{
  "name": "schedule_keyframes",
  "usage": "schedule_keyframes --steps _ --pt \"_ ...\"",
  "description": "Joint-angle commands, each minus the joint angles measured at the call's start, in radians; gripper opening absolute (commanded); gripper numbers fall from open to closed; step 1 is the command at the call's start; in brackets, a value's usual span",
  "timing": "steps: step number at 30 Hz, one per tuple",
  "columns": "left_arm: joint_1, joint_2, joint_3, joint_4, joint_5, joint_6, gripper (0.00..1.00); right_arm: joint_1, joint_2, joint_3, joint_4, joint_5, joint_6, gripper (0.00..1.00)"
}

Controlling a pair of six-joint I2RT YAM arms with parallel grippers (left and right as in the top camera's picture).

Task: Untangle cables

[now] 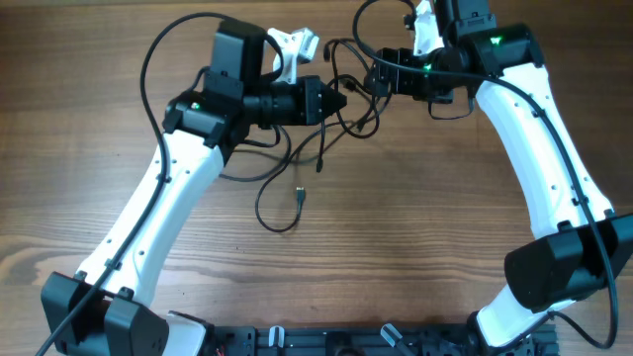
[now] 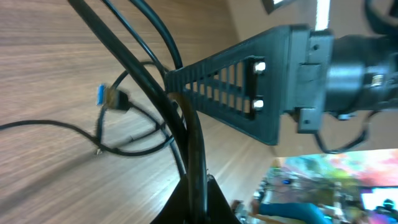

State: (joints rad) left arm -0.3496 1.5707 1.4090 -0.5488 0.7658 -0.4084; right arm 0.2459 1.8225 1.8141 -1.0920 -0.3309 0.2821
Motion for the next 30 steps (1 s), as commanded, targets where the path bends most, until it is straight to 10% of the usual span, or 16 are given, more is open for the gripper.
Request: schedule_keyframes --steps 1,6,12,17,23,30 --pt "0.046 -0.015 0.008 0.024 0.177 -0.126 0.04 -0.001 -0.012 0.010 0.002 0.000 -0.042 0.93" --pt "0.099 -0.015 0.008 0.150 0.361 -0.245 0.04 -0.001 -0.012 0.001 -0.001 -0.066 -0.099 0.86" --pt "0.117 -0.015 0.008 0.554 0.560 -0.536 0.06 -0.001 -0.006 -0.106 0.075 -0.065 -0.087 0.36" --pt "0.151 -0.015 0.008 0.817 0.563 -0.777 0.49 -0.004 -0.005 -0.108 0.086 0.001 -0.049 0.24" --pt "0.259 -0.015 0.008 1.116 0.574 -1.065 0.50 -0.010 -0.001 -0.108 0.086 0.055 0.018 0.09" --pt "0.306 -0.013 0.008 1.107 0.676 -0.940 0.53 -0.010 0.009 -0.107 0.095 0.037 0.035 0.05"
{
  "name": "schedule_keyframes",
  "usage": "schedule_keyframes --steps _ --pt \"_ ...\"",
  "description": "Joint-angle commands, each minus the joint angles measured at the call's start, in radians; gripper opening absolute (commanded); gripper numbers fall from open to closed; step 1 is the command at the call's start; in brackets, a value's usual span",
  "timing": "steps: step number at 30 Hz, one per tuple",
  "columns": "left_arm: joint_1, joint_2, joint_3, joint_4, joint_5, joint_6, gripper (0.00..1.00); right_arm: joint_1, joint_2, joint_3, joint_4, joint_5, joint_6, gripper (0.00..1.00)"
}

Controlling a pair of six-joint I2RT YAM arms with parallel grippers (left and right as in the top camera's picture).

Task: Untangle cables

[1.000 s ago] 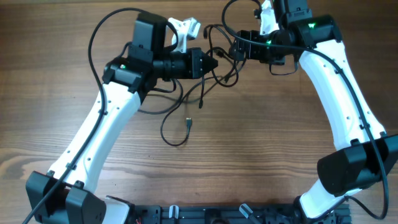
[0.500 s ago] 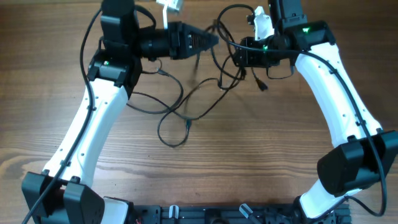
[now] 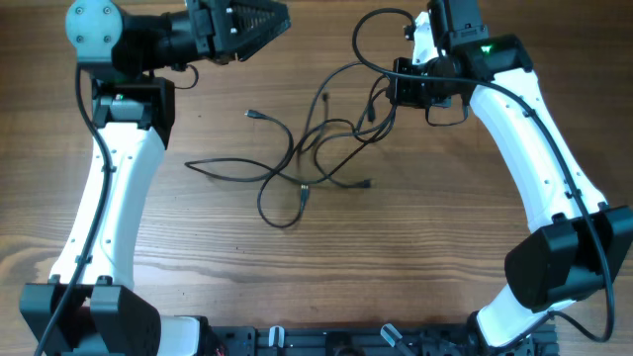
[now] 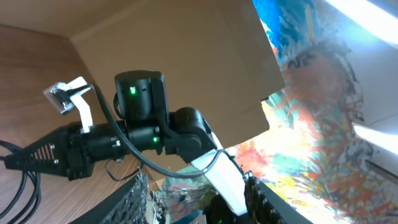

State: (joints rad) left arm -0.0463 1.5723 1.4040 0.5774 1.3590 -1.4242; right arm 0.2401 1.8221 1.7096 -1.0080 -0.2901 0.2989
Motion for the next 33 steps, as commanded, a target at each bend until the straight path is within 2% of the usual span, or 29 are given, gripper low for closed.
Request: schedule_keyframes --steps 1,3,4,5,7,9,11,15,19,24,28,30,31,33 --pt "0.003 -0.014 0.011 -0.037 0.093 0.110 0.52 -0.004 0.009 -0.003 0.018 -0.023 0.014 0.04" --pt "0.003 -0.014 0.002 -0.151 0.100 0.239 0.52 -0.004 0.006 0.008 0.040 -0.177 -0.073 0.04" --pt "0.003 -0.014 0.002 -0.258 0.098 0.341 0.51 -0.004 0.005 0.027 0.041 -0.242 -0.101 0.05" --pt "0.003 -0.013 0.002 -0.362 0.092 0.442 0.51 -0.004 0.004 0.043 0.034 -0.250 -0.105 0.15" --pt "0.003 -0.004 0.002 -0.601 0.029 0.629 0.52 -0.006 -0.003 0.093 -0.008 -0.155 -0.031 0.68" --pt "0.003 0.007 0.002 -0.762 -0.054 0.735 0.51 -0.011 -0.005 0.112 -0.039 -0.030 0.065 0.86" --pt "-0.008 0.016 0.002 -0.910 -0.163 0.836 0.49 -0.024 -0.005 0.112 -0.068 0.094 0.156 0.96" --pt "-0.102 0.028 0.002 -1.168 -0.547 0.985 0.48 -0.071 -0.004 0.095 -0.085 0.138 0.165 0.99" --pt "-0.264 0.070 0.002 -1.220 -0.800 1.028 0.57 -0.097 0.007 0.074 -0.084 0.134 0.043 0.99" --pt "-0.389 0.203 0.002 -1.194 -0.986 1.028 0.60 -0.098 0.007 0.068 -0.082 0.135 0.040 0.99" --pt "-0.394 0.280 0.002 -1.187 -1.101 1.028 0.62 -0.097 0.009 0.068 -0.082 0.134 0.014 0.99" --pt "-0.394 0.304 0.002 -1.182 -1.197 1.028 0.69 -0.098 0.015 0.068 -0.082 0.134 0.014 0.99" --pt "-0.394 0.314 0.002 -1.172 -1.216 1.030 0.72 -0.098 0.020 0.068 -0.082 0.134 0.014 0.99" --pt "-0.395 0.334 0.002 -1.149 -1.211 1.049 0.72 -0.098 0.027 0.068 -0.082 0.134 0.014 0.99"
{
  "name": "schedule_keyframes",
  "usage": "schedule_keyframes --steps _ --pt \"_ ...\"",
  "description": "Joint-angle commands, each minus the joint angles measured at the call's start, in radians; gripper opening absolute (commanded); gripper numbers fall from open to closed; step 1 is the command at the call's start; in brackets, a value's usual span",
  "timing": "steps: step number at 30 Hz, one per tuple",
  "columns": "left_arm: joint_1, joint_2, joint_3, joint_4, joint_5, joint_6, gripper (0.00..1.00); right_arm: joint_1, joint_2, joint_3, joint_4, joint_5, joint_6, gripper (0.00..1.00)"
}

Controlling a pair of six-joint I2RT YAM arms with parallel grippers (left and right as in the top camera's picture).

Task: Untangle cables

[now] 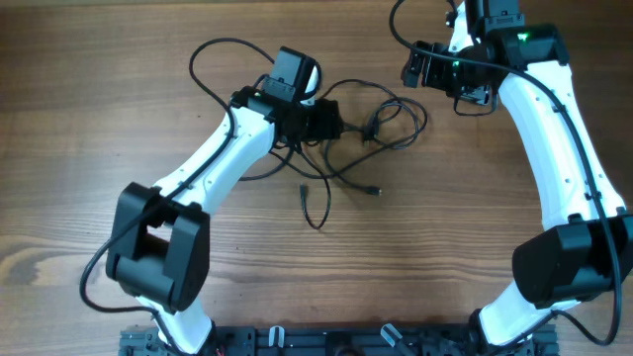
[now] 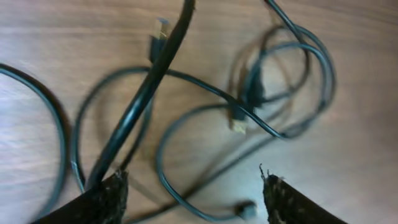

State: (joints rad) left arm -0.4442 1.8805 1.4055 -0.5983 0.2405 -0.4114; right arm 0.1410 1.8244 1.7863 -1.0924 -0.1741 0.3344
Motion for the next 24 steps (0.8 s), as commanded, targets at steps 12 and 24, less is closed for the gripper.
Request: schedule_keyframes --steps 12,24 --pt "0.001 -0.020 0.127 -0.087 -0.168 0.068 0.64 0.002 0.035 -0.008 0.013 -0.010 -0.043 1.00" --pt "0.002 0.065 0.130 -0.069 -0.234 0.040 0.68 0.002 0.035 -0.008 0.022 -0.024 -0.099 0.99"
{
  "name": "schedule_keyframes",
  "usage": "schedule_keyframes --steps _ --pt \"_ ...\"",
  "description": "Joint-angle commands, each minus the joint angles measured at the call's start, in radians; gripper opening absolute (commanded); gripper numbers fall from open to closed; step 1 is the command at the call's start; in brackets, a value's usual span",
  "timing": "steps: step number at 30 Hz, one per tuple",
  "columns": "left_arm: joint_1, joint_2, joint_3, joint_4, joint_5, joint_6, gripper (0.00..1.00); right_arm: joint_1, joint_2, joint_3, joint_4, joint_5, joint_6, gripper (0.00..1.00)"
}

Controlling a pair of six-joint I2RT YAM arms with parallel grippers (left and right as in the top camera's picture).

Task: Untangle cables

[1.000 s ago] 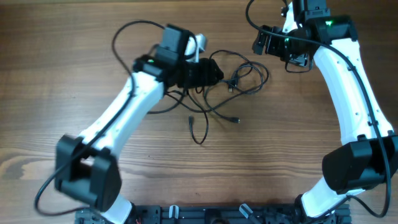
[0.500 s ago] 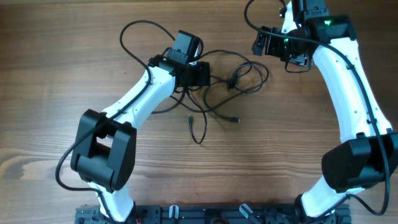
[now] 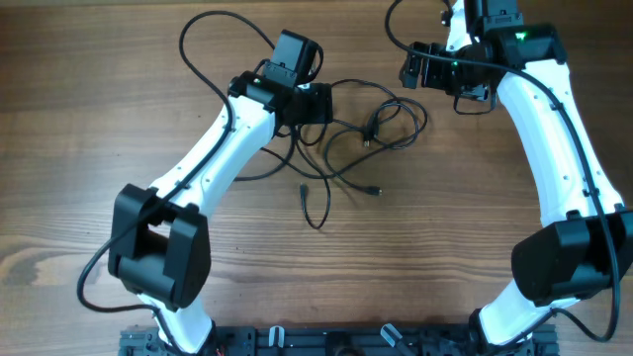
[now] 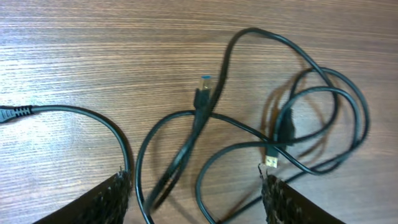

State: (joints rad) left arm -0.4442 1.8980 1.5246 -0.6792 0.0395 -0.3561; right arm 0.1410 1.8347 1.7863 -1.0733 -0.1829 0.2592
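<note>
Several thin black cables (image 3: 371, 127) lie tangled on the wooden table, just right of my left gripper (image 3: 329, 104). The left wrist view looks down on them: one cable ends in a blue-tipped plug (image 4: 204, 84), another in a gold-tipped plug (image 4: 270, 162), and loops (image 4: 323, 118) cross on the right. My left gripper (image 4: 196, 199) is open, its fingers (image 4: 112, 194) wide apart low over the strands and gripping none. My right gripper (image 3: 411, 69) hovers at the tangle's upper right; its jaws cannot be made out.
A loose cable end (image 3: 315, 210) trails toward the table's middle, with a small plug (image 3: 376, 190) beside it. Another plug (image 4: 12, 113) enters at the left of the wrist view. My left arm's own cable (image 3: 213, 44) arcs over the far left.
My left gripper has shifted slightly toward the far edge. The thick strand that crossed close between its fingers now lies lower, on the table, with its blue-tipped plug showing. The right arm is unmoved.
At first my left gripper was shut on a bunch of cables held up next to the right gripper. Then it was raised at the far left with the cables spread on the table. Later it was back over the tangle, open, and it stays there now.
</note>
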Motion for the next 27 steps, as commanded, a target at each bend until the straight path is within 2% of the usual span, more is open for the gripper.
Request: schedule_keyframes --steps 1,3,13,15,17,19,22,24,27 --pt "0.001 0.052 0.011 0.008 -0.027 -0.043 0.67 0.002 0.025 -0.008 0.003 -0.015 -0.024 1.00" --pt "-0.006 0.066 0.011 0.001 0.013 -0.082 0.61 0.002 0.025 -0.008 0.002 -0.015 -0.024 1.00" --pt "-0.026 0.107 0.011 0.021 0.023 -0.078 0.58 0.002 0.025 -0.008 -0.004 -0.030 -0.018 1.00" --pt "-0.026 0.108 0.011 0.033 0.023 -0.078 0.51 0.002 0.025 -0.008 -0.004 -0.030 -0.020 1.00" --pt "-0.026 0.108 0.011 0.043 0.032 -0.078 0.49 0.002 0.025 -0.008 -0.002 -0.031 -0.020 1.00" --pt "-0.026 0.108 0.011 0.044 0.054 -0.078 0.42 0.002 0.025 -0.008 -0.002 -0.031 -0.020 1.00" --pt "-0.026 0.107 0.011 0.044 0.057 -0.078 0.14 0.002 0.025 -0.008 -0.001 -0.031 -0.020 1.00" --pt "-0.026 0.107 0.011 0.044 0.057 -0.078 0.07 0.002 0.025 -0.008 -0.001 -0.030 -0.020 1.00" --pt "-0.026 0.107 0.011 0.048 0.059 -0.078 0.04 0.002 0.025 -0.008 -0.001 -0.030 -0.020 0.99"
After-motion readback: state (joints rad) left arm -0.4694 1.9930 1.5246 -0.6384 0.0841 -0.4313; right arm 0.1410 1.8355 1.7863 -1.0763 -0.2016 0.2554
